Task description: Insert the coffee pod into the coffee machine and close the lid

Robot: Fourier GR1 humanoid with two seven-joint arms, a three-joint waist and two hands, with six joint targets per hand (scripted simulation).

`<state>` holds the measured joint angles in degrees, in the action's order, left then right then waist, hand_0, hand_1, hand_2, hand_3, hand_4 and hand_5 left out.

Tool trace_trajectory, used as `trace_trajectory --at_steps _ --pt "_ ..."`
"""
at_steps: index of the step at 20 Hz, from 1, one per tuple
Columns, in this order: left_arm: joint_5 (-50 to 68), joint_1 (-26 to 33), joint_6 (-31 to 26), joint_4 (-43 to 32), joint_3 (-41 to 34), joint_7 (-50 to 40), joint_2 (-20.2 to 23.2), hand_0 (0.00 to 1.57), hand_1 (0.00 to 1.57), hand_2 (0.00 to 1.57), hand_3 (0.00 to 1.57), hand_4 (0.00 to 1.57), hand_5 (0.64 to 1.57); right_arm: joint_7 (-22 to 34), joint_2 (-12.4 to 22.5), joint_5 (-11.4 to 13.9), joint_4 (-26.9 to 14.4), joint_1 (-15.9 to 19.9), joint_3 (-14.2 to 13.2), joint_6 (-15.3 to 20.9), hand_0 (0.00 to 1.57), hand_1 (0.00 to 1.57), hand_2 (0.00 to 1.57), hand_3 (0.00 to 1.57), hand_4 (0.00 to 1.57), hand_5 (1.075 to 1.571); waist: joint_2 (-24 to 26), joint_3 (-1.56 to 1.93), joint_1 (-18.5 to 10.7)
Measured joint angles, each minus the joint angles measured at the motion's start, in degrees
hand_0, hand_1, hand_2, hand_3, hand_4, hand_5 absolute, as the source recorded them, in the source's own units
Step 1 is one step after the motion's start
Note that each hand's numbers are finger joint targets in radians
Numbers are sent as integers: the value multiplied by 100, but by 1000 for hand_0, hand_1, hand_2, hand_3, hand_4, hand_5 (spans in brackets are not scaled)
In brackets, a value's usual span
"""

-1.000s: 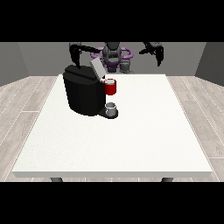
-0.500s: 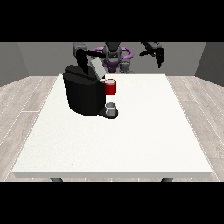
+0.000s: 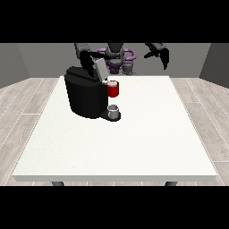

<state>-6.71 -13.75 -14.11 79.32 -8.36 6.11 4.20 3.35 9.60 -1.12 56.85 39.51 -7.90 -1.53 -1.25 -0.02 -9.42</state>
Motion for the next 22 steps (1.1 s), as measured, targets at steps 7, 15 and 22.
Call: trace_trajectory --at_steps 7,15,22 --pt "24 -112 26 90 46 -142 60 0 0 0 0 372 1571 103 113 195 -165 436 95 31 0 0 0 0 103 1571 -255 27 -67" --pt "-51 -160 66 53 152 -45 31 0 0 0 0 356 1571 516 88 401 -48 663 200 297 0 0 0 0 0 1571 -386 69 -124" --pt "-88 -280 -32 77 348 -13 -36 0 0 0 0 398 1571 996 445 772 94 862 253 511 0 0 0 0 300 1571 -574 122 -462"
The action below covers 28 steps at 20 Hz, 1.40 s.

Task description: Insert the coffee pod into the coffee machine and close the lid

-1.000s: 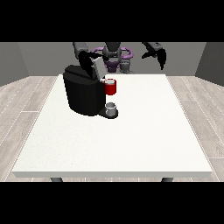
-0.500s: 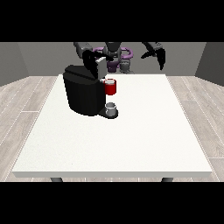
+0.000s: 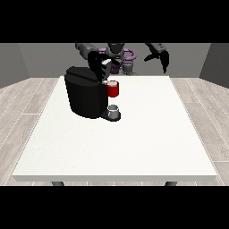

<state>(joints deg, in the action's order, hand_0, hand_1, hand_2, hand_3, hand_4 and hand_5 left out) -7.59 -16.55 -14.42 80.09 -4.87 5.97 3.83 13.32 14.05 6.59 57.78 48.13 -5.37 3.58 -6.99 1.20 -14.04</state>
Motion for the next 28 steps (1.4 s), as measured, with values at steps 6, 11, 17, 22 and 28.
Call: trace_trajectory --at_steps 6,11,17,22,28 --pt "67 -239 -137 -9 27 13 47 0 0 0 0 398 1571 633 303 151 231 178 -76 68 0 0 0 0 127 1571 -183 46 -326" --pt "60 -422 -188 -14 122 63 3 0 0 0 0 418 1571 1220 583 213 528 257 -161 -8 0 0 0 0 53 1571 -356 89 -598" --pt "61 -652 -301 -17 271 59 -53 0 0 0 0 395 1571 1555 1012 446 792 380 -258 -127 0 0 0 0 0 1571 -597 135 -1000" --pt "76 -928 -376 -9 384 39 -126 0 0 0 0 352 1571 1862 1270 542 999 466 -407 -237 0 0 0 0 0 1571 -843 166 -1358" --pt "81 -1222 -459 -7 515 36 -206 0 0 0 0 312 1571 1915 1248 404 1338 619 -699 -96 0 0 0 0 0 1571 -1158 138 -1821"
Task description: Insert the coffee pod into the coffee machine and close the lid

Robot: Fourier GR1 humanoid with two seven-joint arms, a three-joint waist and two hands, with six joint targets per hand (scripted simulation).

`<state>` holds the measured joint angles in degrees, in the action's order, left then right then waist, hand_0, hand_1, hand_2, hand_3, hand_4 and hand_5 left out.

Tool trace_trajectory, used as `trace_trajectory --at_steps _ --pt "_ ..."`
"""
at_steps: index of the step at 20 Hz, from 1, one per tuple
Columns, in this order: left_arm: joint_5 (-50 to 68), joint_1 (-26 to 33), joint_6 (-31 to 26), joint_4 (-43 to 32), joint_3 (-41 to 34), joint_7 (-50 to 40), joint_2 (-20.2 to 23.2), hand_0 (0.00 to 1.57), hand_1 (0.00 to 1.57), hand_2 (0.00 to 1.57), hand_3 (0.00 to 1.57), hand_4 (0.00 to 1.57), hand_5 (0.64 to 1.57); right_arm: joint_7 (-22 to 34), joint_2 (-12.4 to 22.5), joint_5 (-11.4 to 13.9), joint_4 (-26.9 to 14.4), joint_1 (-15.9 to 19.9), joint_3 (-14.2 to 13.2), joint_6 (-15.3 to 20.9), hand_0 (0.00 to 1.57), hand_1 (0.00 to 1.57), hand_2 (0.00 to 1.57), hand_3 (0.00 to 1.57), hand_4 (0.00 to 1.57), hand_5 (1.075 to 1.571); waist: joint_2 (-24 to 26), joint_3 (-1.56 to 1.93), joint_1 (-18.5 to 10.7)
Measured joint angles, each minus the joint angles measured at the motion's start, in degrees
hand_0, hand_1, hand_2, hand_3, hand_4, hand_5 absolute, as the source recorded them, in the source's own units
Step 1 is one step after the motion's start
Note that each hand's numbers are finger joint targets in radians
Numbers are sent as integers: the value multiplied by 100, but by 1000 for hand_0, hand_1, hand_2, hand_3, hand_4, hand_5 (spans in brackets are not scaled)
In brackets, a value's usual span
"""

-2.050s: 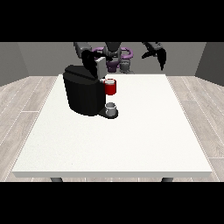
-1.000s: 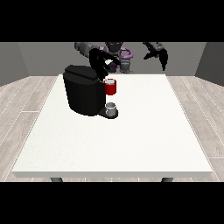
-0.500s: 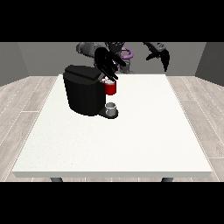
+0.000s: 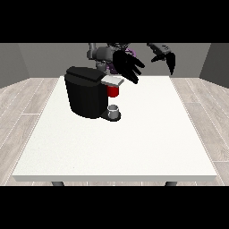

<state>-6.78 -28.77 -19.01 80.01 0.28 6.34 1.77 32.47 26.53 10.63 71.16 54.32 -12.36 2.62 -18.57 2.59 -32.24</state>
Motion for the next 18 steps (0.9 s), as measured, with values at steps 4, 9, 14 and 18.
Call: trace_trajectory --at_steps 4,9,14,18 --pt "28 -288 -58 16 -47 -82 83 0 0 0 0 297 1571 -705 -404 -120 195 391 261 -19 0 0 0 0 101 1571 -235 -163 -265" --pt "65 -364 -25 116 -52 -182 40 0 0 0 0 322 1571 -1399 -695 -188 8 731 397 -20 0 0 0 0 0 1571 -333 -233 -229" --pt "59 -71 18 184 -66 -146 42 0 0 0 0 266 1571 -2087 -1143 -191 -82 636 652 16 0 0 0 0 219 1571 -137 -252 39" --pt "93 333 79 88 -195 -89 86 0 0 0 0 266 1571 -2432 -1668 -230 20 292 1019 -39 0 0 0 0 259 1571 268 -257 445"
